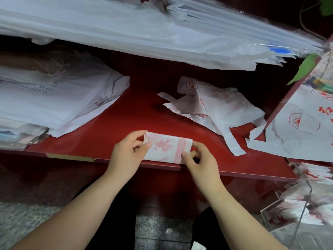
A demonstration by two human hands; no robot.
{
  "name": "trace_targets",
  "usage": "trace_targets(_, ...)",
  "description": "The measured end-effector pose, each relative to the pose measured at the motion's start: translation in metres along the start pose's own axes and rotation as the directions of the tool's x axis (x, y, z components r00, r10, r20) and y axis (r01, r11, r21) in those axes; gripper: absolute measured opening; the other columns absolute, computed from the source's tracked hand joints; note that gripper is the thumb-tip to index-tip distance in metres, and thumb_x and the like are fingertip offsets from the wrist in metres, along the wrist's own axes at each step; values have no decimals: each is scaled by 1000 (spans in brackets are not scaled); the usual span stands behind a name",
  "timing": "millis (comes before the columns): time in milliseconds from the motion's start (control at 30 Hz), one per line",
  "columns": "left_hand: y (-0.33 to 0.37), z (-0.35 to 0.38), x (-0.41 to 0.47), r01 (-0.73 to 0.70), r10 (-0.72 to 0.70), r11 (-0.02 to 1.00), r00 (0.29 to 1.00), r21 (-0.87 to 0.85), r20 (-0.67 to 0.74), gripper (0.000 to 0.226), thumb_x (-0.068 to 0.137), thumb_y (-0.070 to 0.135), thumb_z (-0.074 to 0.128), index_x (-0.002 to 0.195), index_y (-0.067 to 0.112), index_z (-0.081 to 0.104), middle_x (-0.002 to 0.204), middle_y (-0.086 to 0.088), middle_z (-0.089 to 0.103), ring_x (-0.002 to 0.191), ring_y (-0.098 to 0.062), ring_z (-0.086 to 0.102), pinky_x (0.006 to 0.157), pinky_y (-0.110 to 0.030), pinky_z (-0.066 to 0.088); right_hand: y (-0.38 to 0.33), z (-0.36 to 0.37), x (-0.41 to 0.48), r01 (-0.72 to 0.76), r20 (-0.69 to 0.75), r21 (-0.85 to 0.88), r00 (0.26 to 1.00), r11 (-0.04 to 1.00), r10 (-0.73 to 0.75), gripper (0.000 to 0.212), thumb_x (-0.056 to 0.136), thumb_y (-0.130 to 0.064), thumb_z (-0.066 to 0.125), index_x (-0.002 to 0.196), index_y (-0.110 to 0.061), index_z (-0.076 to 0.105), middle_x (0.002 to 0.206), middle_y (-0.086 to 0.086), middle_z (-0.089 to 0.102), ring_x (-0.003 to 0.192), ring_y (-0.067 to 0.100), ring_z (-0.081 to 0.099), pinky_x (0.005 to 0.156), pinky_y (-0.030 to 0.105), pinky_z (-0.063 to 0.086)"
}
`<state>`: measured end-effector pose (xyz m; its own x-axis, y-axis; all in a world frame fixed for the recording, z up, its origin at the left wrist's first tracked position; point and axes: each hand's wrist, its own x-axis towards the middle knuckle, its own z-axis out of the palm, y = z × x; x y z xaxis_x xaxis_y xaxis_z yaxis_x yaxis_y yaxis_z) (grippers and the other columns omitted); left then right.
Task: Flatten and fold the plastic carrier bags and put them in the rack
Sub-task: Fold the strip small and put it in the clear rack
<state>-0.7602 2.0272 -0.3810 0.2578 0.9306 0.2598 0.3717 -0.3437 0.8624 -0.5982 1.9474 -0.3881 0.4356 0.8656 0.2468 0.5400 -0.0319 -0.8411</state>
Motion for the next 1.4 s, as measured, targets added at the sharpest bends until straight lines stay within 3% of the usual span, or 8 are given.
trace_targets(100, 2, 6, 4, 59, -58, 996, 998, 65, -17, 46, 86, 18, 61, 130, 18, 48, 68, 16, 60, 70, -6, 54, 70, -8, 38, -3, 7, 8, -64, -48, -116, 997, 991, 59, 36, 85, -13, 58, 120, -14, 50, 56, -11, 50, 64, 6, 52, 85, 28, 39)
trace_targets(267, 5, 14, 10, 10, -6, 931, 1000, 366, -13, 58, 87, 27, 60, 138, 20, 36, 67, 10, 52, 71, -10, 51, 96, -27, 29, -5, 11, 11, -31, -65, -479, 998, 877, -1, 52, 88, -26, 53, 136, -20, 35, 88, -4, 57, 99, 20, 50, 82, 30, 23)
trace_targets(400, -3, 17, 9, -127, 151, 809, 989, 574, 6, 48, 88, 25, 57, 134, 16, 44, 108, -4, 59, 106, -25, 53, 95, -34, 28, 0, 16, 12, 62, -129, -608, 976, 791, -175, 38, 76, -17, 58, 113, -16, 61, 104, 6, 63, 89, 30, 61, 72, 37, 44)
trace_targets(533, -24, 13, 4, -620, 512, 617, 784, 485, 351, 41, 96, 38, 28, 117, 19, 58, 118, -3, 63, 117, -17, 44, 102, -32, 19, 8, 13, 5, 313, 76, -642, 934, 700, -349, 33, 82, -29, 40, 91, -19, 70, 107, 2, 69, 93, 25, 67, 70, 37, 53)
trace_targets(700, -32, -1, 0, -733, 514, 492, 680, 470, 524, 59, 71, 55, 40, 120, 22, 45, 114, -1, 65, 110, -11, 42, 92, -27, 29, 15, 3, 0, 489, 340, -596, 872, 638, -351, 60, 71, -59, 46, 103, -13, 67, 108, 5, 68, 99, 27, 65, 85, 42, 46)
trace_targets(933, -14, 0, -11, -684, 593, 663, 728, 303, 345, 28, 67, 17, 43, 91, 29, 51, 80, 11, 68, 82, -5, 51, 83, -14, 30, 14, -13, -18, 527, 339, -469, 849, 709, -406, 37, 66, -19, 41, 87, -11, 71, 90, 3, 71, 82, 21, 68, 72, 27, 54)
trace_targets(1100, 34, 12, -29, -349, 352, 936, 931, -44, 100, 49, 73, 4, 71, 79, 52, 62, 80, 47, 55, 79, 24, 51, 73, 5, 33, 7, -44, -35, 224, 131, -77, 968, 972, -213, 24, 80, -16, 45, 82, -14, 69, 78, -13, 68, 73, -1, 58, 66, 5, 38)
trace_targets(1400, 106, 103, -19, -153, 222, 966, 902, -207, 370, 26, 77, 3, 69, 68, 27, 62, 54, 19, 64, 46, 2, 55, 49, -8, 40, 33, -140, -52, -141, -32, 425, 985, 894, 171, 21, 87, 3, 53, 85, -16, 63, 64, 8, 60, 52, 6, 64, 60, 13, 47)
